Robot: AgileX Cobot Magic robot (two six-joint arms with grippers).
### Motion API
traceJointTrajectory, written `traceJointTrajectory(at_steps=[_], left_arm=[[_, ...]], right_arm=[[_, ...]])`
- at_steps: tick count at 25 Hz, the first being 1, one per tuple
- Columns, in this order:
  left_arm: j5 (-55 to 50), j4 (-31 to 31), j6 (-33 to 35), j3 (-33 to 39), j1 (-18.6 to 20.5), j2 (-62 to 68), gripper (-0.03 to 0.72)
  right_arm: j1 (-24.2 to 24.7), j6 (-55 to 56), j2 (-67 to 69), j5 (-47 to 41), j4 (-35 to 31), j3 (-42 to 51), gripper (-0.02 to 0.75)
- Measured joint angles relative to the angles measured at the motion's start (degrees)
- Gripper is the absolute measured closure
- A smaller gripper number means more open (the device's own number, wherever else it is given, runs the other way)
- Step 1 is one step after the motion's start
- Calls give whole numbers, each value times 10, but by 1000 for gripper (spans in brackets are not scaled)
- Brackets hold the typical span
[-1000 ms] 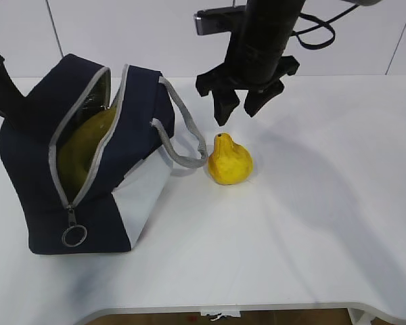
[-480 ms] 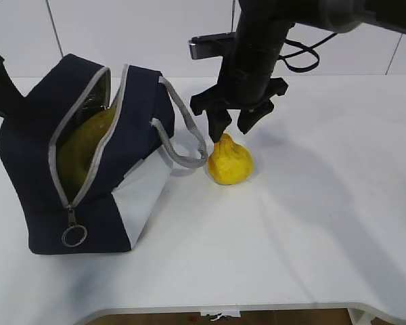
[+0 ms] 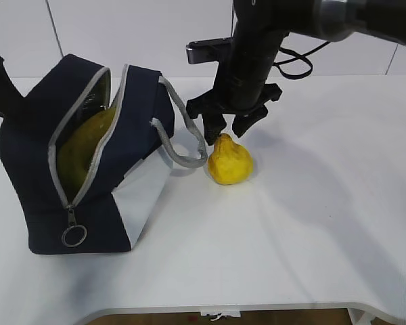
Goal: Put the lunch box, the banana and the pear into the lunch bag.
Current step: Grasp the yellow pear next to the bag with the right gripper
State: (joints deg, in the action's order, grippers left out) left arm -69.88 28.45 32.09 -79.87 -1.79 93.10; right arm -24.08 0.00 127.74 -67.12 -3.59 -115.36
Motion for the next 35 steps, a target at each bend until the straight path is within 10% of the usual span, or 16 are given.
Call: traceJointTrajectory(at_steps=[18, 25, 35], left_arm=[[0, 0, 0, 0, 0, 0, 673], [0, 0, 0, 0, 0, 0, 673], [0, 0, 0, 0, 0, 0, 673]], right_arm=[[0, 0, 16, -5, -1, -1, 305], [0, 0, 16, -25, 29, -6, 473], [0, 0, 7, -32, 36, -35, 494]])
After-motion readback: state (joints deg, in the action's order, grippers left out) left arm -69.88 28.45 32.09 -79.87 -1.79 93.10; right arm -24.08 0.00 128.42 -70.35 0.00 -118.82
